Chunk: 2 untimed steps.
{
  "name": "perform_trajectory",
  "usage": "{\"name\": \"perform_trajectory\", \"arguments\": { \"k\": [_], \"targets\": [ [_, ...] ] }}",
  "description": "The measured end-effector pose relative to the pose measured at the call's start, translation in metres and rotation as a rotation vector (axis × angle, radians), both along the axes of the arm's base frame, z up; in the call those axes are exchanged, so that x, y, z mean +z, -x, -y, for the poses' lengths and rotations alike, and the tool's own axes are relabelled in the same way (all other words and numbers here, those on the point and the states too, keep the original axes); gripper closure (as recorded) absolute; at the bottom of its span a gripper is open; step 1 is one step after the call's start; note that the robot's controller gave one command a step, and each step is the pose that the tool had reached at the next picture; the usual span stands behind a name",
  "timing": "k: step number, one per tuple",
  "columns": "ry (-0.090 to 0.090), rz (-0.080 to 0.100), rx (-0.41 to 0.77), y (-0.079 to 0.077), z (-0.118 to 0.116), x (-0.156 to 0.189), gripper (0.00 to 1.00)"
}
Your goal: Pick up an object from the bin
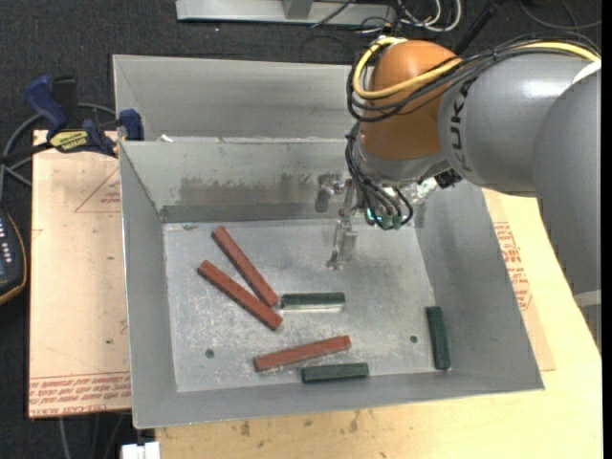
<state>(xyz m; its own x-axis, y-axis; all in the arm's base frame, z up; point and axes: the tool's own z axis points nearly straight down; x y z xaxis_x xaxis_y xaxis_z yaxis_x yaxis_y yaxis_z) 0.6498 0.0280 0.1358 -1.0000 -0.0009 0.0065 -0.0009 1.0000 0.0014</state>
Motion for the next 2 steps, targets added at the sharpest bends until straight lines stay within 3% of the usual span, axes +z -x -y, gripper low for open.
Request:
{"name": "perform_trajectory", "arguments": {
  "k": [1,2],
  "targets": [
    [0.000,-0.004,0.064,0.0933,-0.0131,-0.0697,0.00],
    [0.000,0.009,0.063,0.0881,-0.0128,-0.0648,1.00]
  ]
}}
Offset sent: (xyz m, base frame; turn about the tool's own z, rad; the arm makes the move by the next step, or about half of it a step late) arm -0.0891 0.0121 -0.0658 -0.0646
